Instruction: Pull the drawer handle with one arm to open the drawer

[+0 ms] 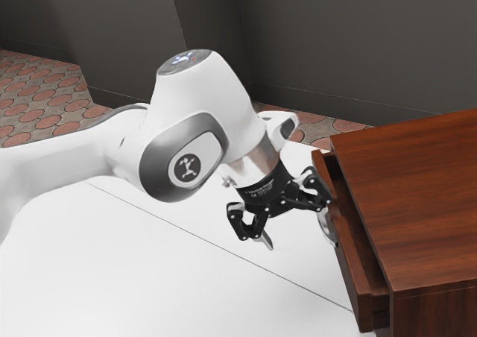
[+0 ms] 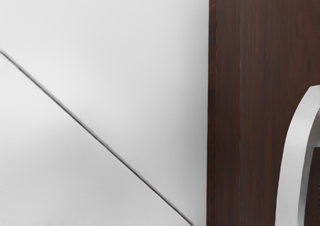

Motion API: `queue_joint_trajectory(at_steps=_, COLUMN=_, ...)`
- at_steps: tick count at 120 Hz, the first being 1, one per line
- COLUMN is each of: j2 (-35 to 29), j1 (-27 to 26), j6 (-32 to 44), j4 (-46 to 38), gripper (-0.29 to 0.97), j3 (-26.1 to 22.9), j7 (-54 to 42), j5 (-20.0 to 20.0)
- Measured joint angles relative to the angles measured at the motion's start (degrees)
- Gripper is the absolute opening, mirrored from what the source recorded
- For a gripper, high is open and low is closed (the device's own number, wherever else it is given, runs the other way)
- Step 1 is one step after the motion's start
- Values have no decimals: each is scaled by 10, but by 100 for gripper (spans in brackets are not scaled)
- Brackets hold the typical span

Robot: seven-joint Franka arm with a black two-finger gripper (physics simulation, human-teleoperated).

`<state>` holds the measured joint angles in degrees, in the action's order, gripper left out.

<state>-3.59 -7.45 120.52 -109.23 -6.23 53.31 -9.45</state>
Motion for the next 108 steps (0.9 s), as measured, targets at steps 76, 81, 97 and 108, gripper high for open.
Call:
queue_joint_trajectory(at_steps=76, j2=-55, j1=22, j6=-17, j4=-57, gripper=68, j3=5, j7=1, j5=17)
queue_joint_trajectory(at_steps=81, j2=-59, j1=24, j6=-18, j4=-60, gripper=68, j3=5, j7=0, j5=18)
queue_joint_trajectory(at_steps=97, j2=-68, j1=29, j6=-19, j4=-70, gripper=68, j3=6, j7=-4, j5=18)
queue_joint_trajectory(at_steps=108, j2=-75, j1=32, j6=-19, j4=-79, gripper=68, j3=7, j7=-7, j5=19)
